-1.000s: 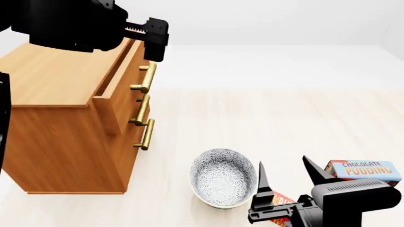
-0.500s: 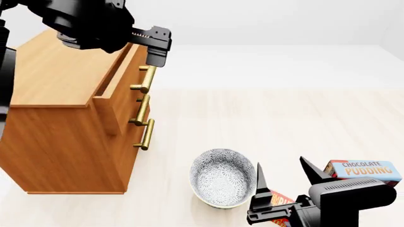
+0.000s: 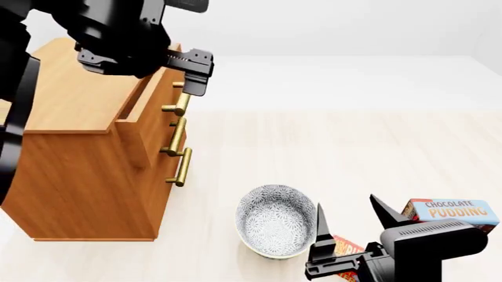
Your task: Put the butter at the back in the top drawer of the cabinet and close it.
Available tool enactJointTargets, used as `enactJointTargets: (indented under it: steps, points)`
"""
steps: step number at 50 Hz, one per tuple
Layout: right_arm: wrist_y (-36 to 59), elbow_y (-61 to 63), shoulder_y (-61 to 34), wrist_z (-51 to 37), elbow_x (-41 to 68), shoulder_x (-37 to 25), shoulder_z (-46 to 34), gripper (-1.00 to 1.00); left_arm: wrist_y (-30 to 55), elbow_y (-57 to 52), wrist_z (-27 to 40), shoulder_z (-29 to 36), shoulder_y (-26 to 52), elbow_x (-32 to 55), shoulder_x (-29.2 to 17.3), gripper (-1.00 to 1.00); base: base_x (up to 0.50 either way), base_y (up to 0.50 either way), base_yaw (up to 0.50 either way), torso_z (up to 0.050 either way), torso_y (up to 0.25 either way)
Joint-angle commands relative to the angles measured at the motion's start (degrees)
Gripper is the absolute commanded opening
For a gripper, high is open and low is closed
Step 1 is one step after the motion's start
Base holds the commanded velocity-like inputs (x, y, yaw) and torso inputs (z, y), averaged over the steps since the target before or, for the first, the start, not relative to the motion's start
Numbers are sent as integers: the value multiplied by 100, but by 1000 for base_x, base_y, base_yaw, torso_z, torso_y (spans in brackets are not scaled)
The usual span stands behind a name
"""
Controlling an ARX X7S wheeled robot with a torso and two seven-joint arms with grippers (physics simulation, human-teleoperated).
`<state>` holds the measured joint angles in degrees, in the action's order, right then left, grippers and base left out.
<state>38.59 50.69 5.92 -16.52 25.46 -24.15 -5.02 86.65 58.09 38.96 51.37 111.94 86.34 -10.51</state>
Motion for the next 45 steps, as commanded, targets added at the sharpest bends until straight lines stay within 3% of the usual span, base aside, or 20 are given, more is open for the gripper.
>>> enactJointTargets:
  steps: [1, 29, 45]
  points:
    - [3, -5, -16, -23, 17, -35, -35, 100, -125, 336, -629, 458, 29, -301, 165, 100, 0, 0, 0, 0, 0]
    - [-45, -47, -33, -64, 34, -99, -112, 100, -405, 994, -1681, 1180, 24, -884, 480, 100, 0, 0, 0, 0, 0]
    - [-54, -31, -26, -98, 78, -139, -110, 100, -650, 1672, -2668, 1661, -12, -1475, 836, 100, 0, 0, 0, 0, 0]
